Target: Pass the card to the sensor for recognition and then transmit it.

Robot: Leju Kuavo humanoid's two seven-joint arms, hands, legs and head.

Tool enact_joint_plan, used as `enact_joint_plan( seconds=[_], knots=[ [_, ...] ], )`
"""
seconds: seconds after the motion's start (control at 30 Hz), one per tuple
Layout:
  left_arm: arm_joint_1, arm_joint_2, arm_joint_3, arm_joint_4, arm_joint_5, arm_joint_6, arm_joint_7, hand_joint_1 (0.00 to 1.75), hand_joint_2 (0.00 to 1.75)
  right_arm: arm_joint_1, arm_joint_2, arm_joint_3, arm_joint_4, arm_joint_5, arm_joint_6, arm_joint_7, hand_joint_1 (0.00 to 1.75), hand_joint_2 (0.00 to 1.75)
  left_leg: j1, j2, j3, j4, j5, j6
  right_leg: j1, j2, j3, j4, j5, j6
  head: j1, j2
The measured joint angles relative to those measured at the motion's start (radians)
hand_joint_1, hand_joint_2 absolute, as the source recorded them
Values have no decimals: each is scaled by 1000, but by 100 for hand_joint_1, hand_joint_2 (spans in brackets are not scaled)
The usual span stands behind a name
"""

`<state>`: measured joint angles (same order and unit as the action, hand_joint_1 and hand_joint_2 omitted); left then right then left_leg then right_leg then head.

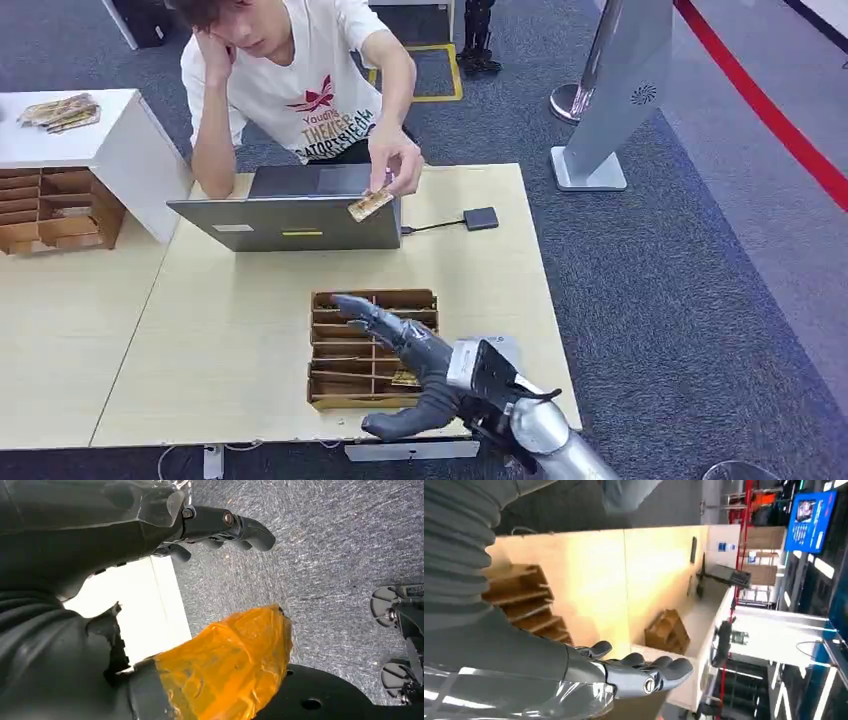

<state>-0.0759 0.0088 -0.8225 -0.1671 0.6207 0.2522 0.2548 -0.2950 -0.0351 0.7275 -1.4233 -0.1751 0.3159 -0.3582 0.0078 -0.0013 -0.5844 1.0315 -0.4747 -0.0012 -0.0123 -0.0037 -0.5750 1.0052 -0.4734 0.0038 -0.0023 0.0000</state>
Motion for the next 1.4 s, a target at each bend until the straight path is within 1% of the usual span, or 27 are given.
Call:
enact_joint_plan(
  seconds=[0.2,0.27,0.33,0.4,0.53,0.6,0.67,0.77,0.87,0.97,1.1,1.3,1.4],
  knots=[
    [0,-1,0,0,1,1,0,0,0,-2,2,-12,-18,7,-4,3,0,175,0,0,0,0,0,0,0,0,0,0,0,0,0,0],
    [0,-1,0,0,2,3,0,0,0,-2,2,-13,-21,22,-34,3,0,175,0,0,0,0,0,0,0,0,0,0,0,0,0,0],
    [0,-2,0,0,3,7,0,0,0,-2,5,-16,-28,58,-101,6,0,175,0,0,0,0,0,0,0,0,0,0,0,0,0,0],
    [0,-3,0,0,4,8,0,0,0,-5,9,-20,-37,115,-191,12,0,175,0,0,0,0,0,0,0,0,0,0,0,0,0,0],
    [0,-5,0,0,2,9,0,0,0,-24,15,-19,-50,301,-399,30,0,175,0,0,0,0,0,-1,0,0,0,0,0,0,0,0],
    [0,-6,0,0,-1,8,0,0,0,-30,22,-18,-50,418,-509,38,0,175,0,0,0,0,0,-1,0,0,0,0,0,0,0,0],
    [0,-8,0,0,-5,8,0,0,0,-31,28,-18,-50,509,-602,47,0,175,0,0,0,0,0,-1,0,0,0,0,0,0,0,0],
    [-1,-9,0,0,-13,6,0,0,0,-31,35,-10,-43,646,-731,67,0,175,0,0,0,0,0,-1,0,0,0,0,0,0,0,0],
    [-1,-9,0,0,-18,-1,1,0,0,-35,41,-4,-25,764,-823,94,0,175,0,0,0,0,0,-1,0,0,0,0,0,0,0,0],
    [-2,-9,0,0,-26,-5,1,0,0,-47,44,5,4,868,-871,126,0,175,0,0,0,0,0,-1,0,0,0,0,0,0,0,0],
    [-2,-10,0,0,-33,-13,2,0,0,-72,53,16,58,973,-906,165,0,175,0,0,0,0,1,-1,0,0,0,0,0,0,0,0],
    [-5,-13,-1,0,-42,-22,6,0,0,-106,68,21,145,1162,-976,221,0,175,0,0,0,0,1,-1,0,0,0,0,0,0,0,0],
    [-8,-13,-5,0,-45,-24,10,0,0,-118,72,22,169,1222,-994,239,0,175,0,0,0,0,1,-1,0,0,0,0,0,0,0,0]
  ],
)
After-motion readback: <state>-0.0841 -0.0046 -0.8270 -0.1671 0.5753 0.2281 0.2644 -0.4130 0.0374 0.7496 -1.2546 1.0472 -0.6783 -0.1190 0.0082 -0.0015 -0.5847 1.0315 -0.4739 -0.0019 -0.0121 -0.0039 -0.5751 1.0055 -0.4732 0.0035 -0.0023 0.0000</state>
